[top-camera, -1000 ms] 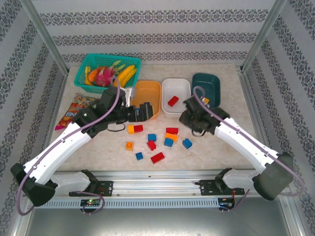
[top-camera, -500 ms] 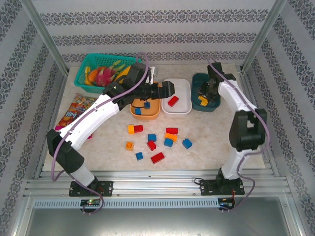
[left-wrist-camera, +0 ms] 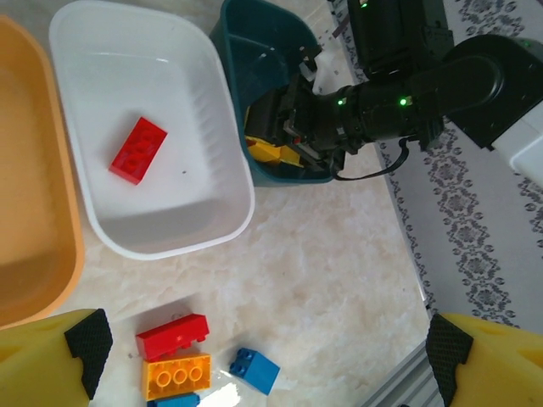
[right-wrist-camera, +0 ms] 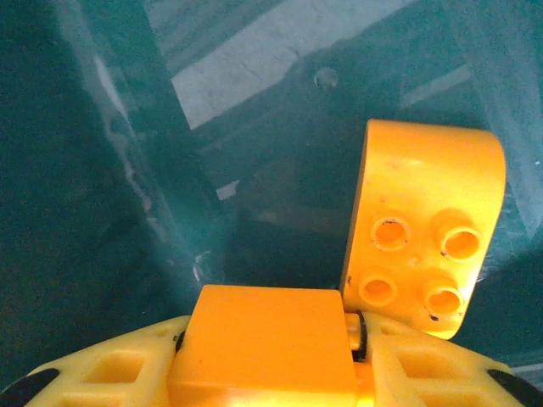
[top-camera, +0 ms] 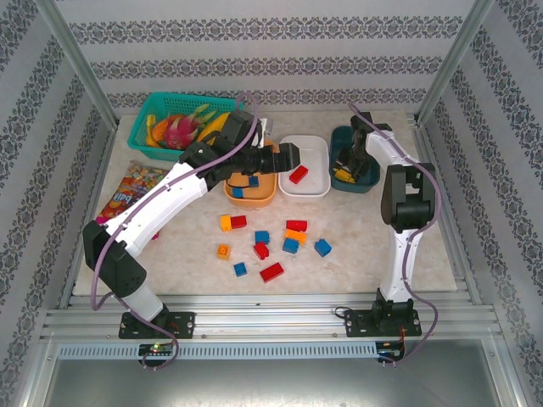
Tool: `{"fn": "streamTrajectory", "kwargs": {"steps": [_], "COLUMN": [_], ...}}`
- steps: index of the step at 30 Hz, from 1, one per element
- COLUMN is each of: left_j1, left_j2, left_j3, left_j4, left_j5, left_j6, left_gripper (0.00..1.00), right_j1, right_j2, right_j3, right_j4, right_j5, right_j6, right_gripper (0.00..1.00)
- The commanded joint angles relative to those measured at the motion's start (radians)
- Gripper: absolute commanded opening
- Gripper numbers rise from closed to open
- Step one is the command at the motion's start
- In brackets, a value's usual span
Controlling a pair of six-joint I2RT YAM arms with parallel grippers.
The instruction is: Sort the legos into containers by color
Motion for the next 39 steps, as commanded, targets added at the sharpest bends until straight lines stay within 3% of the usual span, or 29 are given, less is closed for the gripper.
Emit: {"fn": "streamTrajectory", "kwargs": {"steps": [1,8,14,21,26,31,39], "left_j1": [0.009,0.004,0.004,0.004,0.005,0.006,0.005], "left_j2": [-0.058,-0.139,-0.227,-0.347,-0.409,-0.451,-0.409], "left_j3": [-0.042,-0.105,-0.173,-0.294,-0.362,-0.443,-0.545], "left_j4": [-0.023,-0.120,-0.198,-0.282,-0.338,-0.368,-0.316], "left_j5": [-0.035,-0.144,-0.207,-0.267,-0.289,-0.286,-0.229], "left_j6": [0.008,0.028,0.012,-0.033,-0.048,-0.055,-0.108], "left_gripper": [0.97,0.97,0.96,0.95,0.94,0.93,0.88], "right_j1": [-0.012,-0.012,-0.007,0.066,0.205,0.417,0.731], "right_j2": [0.011,-0.058,-0.190,-0.467,-0.702,-0.946,-1.131], "right_j3": [0.024,0.050,0.054,-0.086,-0.276,-0.528,-0.872], "right_j4": [-0.029,-0.036,-0.037,0.050,0.143,0.283,0.411], "right_j5": [-0.018,-0.019,-0.015,0.033,0.087,0.120,0.161], "right_j6": [0.018,0.015,0.038,0.047,0.016,-0.020,0.039], "right_gripper": [0.46,0.66,0.65,0.63,0.64,0.64,0.64]}}
